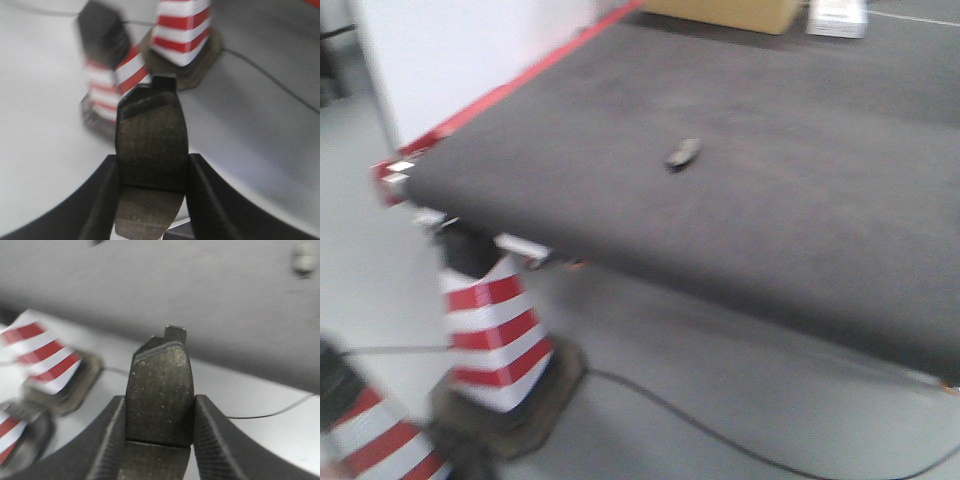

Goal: Move and align brake pads A on conveyor

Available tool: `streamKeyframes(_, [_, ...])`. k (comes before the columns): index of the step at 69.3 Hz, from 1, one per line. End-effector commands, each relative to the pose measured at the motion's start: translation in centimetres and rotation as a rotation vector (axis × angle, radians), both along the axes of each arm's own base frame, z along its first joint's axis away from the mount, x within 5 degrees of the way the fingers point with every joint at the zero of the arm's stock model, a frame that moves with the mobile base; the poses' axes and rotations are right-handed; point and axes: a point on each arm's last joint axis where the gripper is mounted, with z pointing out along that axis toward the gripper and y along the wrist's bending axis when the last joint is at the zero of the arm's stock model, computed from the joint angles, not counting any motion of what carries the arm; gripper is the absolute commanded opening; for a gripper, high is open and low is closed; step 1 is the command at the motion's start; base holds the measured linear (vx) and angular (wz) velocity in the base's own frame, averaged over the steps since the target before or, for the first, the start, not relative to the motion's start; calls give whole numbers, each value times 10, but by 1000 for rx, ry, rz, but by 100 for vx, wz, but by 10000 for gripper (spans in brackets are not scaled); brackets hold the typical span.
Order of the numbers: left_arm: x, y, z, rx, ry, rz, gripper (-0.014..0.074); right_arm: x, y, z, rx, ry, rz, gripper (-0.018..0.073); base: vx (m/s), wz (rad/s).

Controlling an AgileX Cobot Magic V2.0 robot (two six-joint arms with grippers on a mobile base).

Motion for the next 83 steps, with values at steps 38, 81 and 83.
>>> streamKeyframes(38, [3, 1, 9, 11, -45, 1, -6, 3, -1, 15, -6, -109, 1, -3, 43, -59])
streamKeyframes(81, [3, 1, 9, 11, -45, 1, -6, 3, -1, 15, -6, -109, 1, -3, 27, -20])
streamKeyframes(83, [3, 1, 9, 11, -45, 1, -6, 3, -1, 15, -6, -109, 1, -3, 13, -7])
